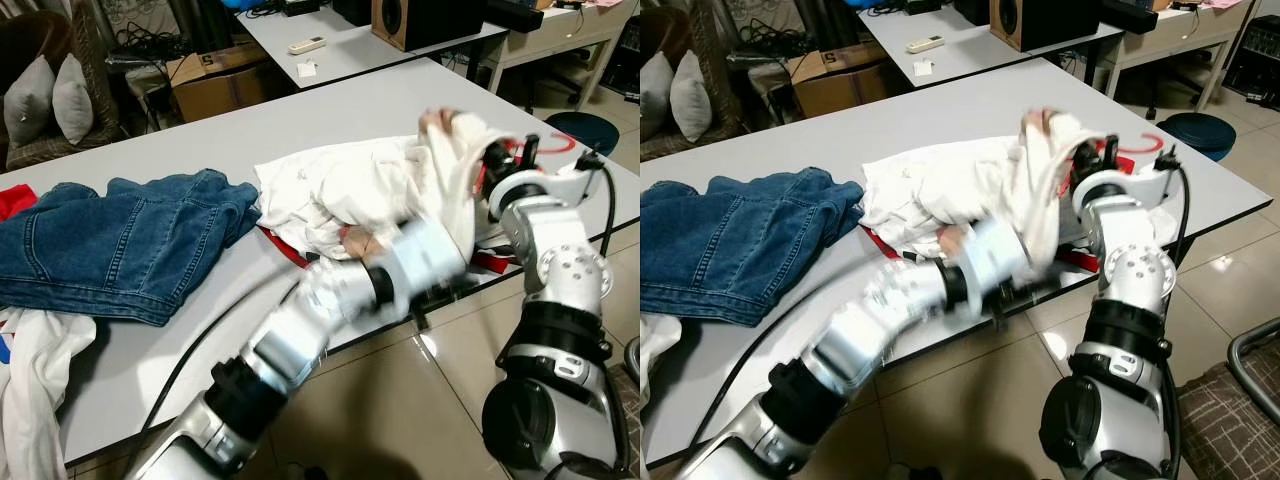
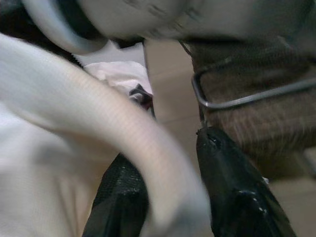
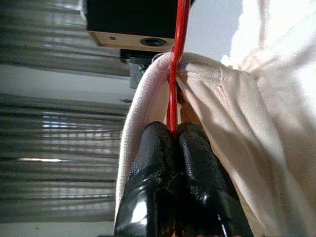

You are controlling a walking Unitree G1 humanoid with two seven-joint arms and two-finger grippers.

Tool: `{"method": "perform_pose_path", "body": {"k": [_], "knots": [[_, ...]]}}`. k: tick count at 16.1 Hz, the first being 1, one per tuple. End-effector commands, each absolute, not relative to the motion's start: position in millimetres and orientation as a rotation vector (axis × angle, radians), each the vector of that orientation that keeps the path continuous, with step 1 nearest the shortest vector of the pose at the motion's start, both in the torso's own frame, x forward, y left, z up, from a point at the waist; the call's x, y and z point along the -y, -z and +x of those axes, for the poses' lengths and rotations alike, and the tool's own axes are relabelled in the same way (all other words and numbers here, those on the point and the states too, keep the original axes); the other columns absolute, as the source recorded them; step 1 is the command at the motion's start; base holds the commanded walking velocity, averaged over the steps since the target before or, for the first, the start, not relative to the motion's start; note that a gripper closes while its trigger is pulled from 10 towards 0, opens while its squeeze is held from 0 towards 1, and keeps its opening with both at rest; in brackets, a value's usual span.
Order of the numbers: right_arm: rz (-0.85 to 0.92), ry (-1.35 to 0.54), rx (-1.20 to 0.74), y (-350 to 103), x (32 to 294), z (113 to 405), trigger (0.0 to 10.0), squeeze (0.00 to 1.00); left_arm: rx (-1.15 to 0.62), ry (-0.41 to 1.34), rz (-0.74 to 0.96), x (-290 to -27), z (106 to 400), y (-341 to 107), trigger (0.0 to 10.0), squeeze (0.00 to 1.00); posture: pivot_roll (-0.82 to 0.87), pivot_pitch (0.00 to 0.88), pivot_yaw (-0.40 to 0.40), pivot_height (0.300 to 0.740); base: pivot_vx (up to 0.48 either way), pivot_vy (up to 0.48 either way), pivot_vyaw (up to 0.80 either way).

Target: Hang hanger

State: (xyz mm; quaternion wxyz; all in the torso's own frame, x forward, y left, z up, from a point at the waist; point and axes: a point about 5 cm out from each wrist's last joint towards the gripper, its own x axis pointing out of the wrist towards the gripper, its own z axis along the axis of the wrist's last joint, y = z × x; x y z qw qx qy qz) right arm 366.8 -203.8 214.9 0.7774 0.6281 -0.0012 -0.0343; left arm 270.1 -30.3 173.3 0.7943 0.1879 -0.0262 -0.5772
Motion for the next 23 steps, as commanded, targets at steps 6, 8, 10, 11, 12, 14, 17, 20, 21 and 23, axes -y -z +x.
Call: {"method": "perform_pose_path", "body": {"k": [6, 8, 10, 11, 12, 14, 17, 20, 21, 23], "knots": [[1.321, -0.137, 0.114, -252.1, 199.2, 366.6, 10.0, 0.0, 0.216, 1.251, 0.794, 9.5, 261.0, -154.4, 10.0, 0.0, -0.07, 0.018, 0.125, 0.74, 0.0, 0.0, 0.0], [1.307, -0.145, 0.11, -251.9, 198.6, 366.2, 10.0, 0.0, 0.172, 1.24, 0.736, 1.5, 262.5, -150.2, 10.0, 0.0, -0.07, 0.016, 0.126, 0.74, 0.0, 0.0, 0.0], [1.138, -0.17, 0.092, -256.8, 199.8, 362.9, 10.0, 0.0, 0.055, 1.266, 0.433, -15.9, 259.5, -152.5, 10.0, 0.0, -0.06, 0.014, 0.129, 0.74, 0.0, 0.0, 0.0], [0.998, -0.187, 0.07, -259.7, 200.5, 359.8, 10.0, 0.0, 0.027, 1.275, 0.351, -26.6, 258.2, -155.1, 10.0, 0.0, -0.06, 0.012, 0.128, 0.74, 0.0, 0.0, 0.0], [0.694, -0.224, 0.013, -263.5, 201.3, 349.4, 10.0, 0.0, -0.018, 1.258, 0.287, -53.8, 258.3, -158.8, 10.0, 0.0, -0.06, 0.01, 0.126, 0.74, 0.0, 0.0, 0.0], [0.593, -0.246, -0.004, -264.8, 201.4, 344.0, 10.0, 0.0, -0.039, 1.232, 0.264, -64.6, 259.7, -160.6, 10.0, 0.0, -0.06, 0.009, 0.124, 0.74, 0.0, 0.0, 0.0], [0.251, -0.421, -0.092, -271.2, 209.8, 291.9, 10.0, 0.0, -0.079, 0.885, 0.226, -137.2, 274.4, -177.7, 10.0, 0.0, -0.04, 0.002, 0.104, 0.74, 0.0, 0.0, 0.0], [0.207, -0.55, -0.119, -278.7, 201.4, 260.8, 10.0, 0.0, -0.079, 0.755, 0.209, -146.7, 264.8, -169.9, 10.0, 0.0, -0.04, 0.002, 0.104, 0.74, 0.0, 0.0, 0.0], [0.202, -0.585, -0.117, -280.9, 199.8, 253.1, 10.0, 0.0, -0.091, 0.734, 0.189, -146.7, 260.6, -167.6, 10.0, 0.0, -0.04, 0.004, 0.103, 0.74, 0.0, 0.0, 0.0], [0.213, -0.633, -0.117, -281.7, 200.5, 241.6, 10.0, 0.0, -0.098, 0.712, 0.169, -146.9, 255.5, -166.5, 10.0, 0.0, -0.04, 0.004, 0.102, 0.74, 0.0, 0.0, 0.0]]}}
